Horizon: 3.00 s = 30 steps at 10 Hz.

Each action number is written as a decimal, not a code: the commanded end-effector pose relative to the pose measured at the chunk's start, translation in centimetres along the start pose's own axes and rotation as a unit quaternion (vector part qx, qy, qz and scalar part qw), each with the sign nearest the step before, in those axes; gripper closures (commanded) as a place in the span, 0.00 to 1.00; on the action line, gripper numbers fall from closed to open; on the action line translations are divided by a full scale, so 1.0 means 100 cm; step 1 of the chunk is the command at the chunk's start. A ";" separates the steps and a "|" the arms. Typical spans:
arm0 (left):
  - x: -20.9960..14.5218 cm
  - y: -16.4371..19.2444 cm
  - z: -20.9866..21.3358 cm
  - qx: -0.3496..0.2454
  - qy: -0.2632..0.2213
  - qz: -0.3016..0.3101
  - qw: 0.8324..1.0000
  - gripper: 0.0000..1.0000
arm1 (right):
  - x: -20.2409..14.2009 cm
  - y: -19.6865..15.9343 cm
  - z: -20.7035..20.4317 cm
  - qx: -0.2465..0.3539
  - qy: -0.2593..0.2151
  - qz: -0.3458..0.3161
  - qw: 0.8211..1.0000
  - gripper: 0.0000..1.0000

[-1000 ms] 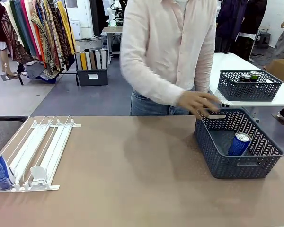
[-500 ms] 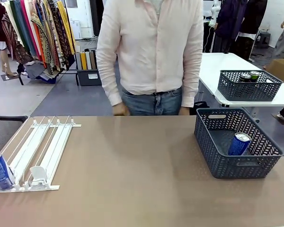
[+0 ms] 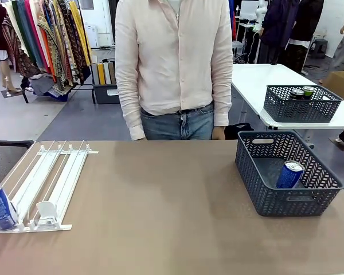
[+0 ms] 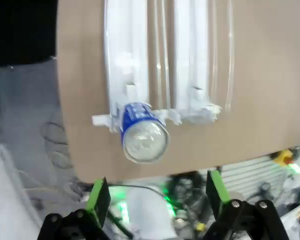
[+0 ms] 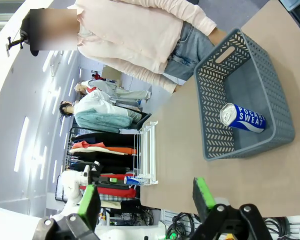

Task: Retrieve and store the cans from the dispenser.
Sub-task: Pick up one can from the Automatic Can Dispenser and place it in the middle of the table.

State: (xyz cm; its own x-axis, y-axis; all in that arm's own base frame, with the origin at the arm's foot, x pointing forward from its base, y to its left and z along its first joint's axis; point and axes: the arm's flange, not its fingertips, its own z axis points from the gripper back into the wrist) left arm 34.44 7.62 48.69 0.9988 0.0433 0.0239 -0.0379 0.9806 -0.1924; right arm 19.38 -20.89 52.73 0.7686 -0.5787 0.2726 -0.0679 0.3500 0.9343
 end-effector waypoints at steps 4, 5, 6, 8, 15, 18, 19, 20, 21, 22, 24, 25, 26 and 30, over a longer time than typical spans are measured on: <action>0.000 0.000 0.000 0.000 0.000 0.000 1.000 0.00 | 0.003 0.003 0.000 0.016 -0.007 0.012 1.000 0.00; 0.000 0.000 0.000 0.000 0.000 0.000 1.000 0.00 | 0.003 0.003 0.000 0.016 -0.007 0.012 1.000 0.00; 0.001 -0.001 -0.007 0.015 -0.004 -0.015 1.000 0.00 | 0.003 0.003 0.000 0.016 -0.007 0.012 1.000 0.00; 0.007 -0.010 -0.025 0.027 0.039 -0.015 0.999 0.00 | 0.003 0.003 0.000 0.016 -0.007 0.012 1.000 0.00; -0.002 -0.023 -0.081 0.081 0.085 0.014 0.993 0.00 | 0.003 0.003 0.000 0.016 -0.007 0.012 1.000 0.00; 0.003 -0.019 -0.087 0.090 0.072 0.022 0.993 0.00 | 0.003 0.003 0.000 0.016 -0.007 0.012 1.000 0.00; 0.007 -0.016 -0.090 0.092 0.060 0.030 0.994 0.00 | 0.003 0.003 0.000 0.016 -0.007 0.012 1.000 0.00; 0.013 -0.011 -0.094 0.096 0.049 0.040 0.993 0.00 | 0.003 0.003 0.000 0.016 -0.007 0.012 1.000 0.00; 0.015 -0.007 -0.095 0.094 0.044 0.044 0.994 0.00 | 0.003 0.003 0.000 0.016 -0.007 0.012 1.000 0.00; 0.017 -0.007 -0.095 0.093 0.037 0.045 0.994 0.00 | 0.003 0.003 0.000 0.016 -0.007 0.012 1.000 0.00; 0.016 -0.007 -0.093 0.099 0.037 0.043 0.993 0.00 | 0.003 0.003 0.000 0.016 -0.007 0.012 1.000 0.00; 0.018 -0.007 -0.094 0.105 0.040 0.043 0.993 0.00 | 0.003 0.003 0.000 0.016 -0.007 0.012 1.000 0.00; 0.017 -0.008 -0.095 0.119 0.047 0.040 0.991 0.41 | 0.003 0.003 0.000 0.016 -0.007 0.012 1.000 0.00; 0.013 -0.008 -0.095 0.129 0.051 0.041 0.989 1.00 | 0.003 0.003 0.000 0.016 -0.007 0.012 1.000 0.00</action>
State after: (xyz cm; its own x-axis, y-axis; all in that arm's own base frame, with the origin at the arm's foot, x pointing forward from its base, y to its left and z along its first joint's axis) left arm 36.50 4.94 39.69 0.9916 0.0951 -0.0877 -0.0928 0.9952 0.0299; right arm 19.38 -20.89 52.73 0.7687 -0.5786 0.2727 -0.0680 0.3500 0.9343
